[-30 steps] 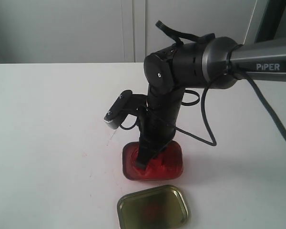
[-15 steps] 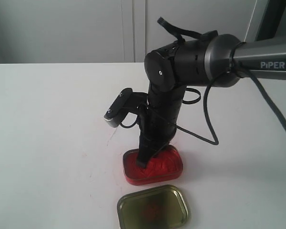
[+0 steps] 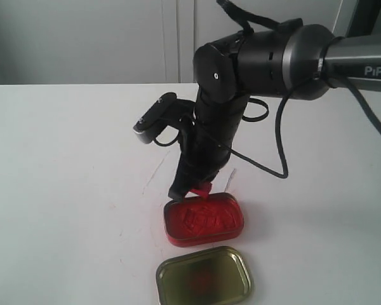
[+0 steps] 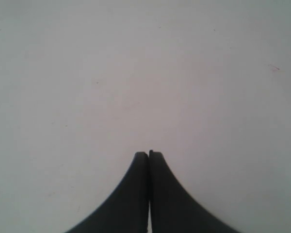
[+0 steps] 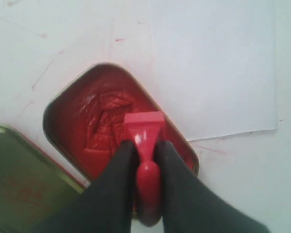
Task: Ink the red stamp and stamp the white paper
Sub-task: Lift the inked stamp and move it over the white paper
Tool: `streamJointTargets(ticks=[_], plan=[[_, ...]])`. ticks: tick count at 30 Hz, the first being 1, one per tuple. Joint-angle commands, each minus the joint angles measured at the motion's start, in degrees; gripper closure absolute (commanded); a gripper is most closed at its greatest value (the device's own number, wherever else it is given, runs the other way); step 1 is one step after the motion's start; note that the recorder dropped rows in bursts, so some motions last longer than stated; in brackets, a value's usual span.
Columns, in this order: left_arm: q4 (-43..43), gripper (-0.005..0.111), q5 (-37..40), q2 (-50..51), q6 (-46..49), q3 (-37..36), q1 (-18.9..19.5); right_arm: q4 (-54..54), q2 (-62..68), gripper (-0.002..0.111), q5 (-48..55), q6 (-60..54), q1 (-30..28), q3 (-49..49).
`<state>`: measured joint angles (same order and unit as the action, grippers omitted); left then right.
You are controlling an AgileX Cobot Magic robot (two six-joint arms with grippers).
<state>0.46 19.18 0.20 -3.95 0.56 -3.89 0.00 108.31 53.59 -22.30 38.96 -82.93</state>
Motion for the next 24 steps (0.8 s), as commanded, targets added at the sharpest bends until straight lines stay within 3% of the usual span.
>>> streamJointTargets(ticks=[1,10,17,24], plan=[[0.01,0.107,0.93,-0.2,-0.1,-0.56,0.04,0.0,-0.8,0.108,-0.2,4.23,-1.9,-4.66],[0.01,0.107,0.93,-0.2,-0.1,-0.56,0.04,0.0,2.81,0.108,4.94,9.25,-4.56,-13.63],[0.01,0.107,0.93,-0.2,-0.1,-0.56,0.04,0.0,13.57,0.108,10.82,12.13,-4.81,-24.69],[0.01,0.107,0.93,-0.2,-0.1,-0.56,0.04,0.0,21.05,0.108,13.04,12.54,-4.81,-29.75]])
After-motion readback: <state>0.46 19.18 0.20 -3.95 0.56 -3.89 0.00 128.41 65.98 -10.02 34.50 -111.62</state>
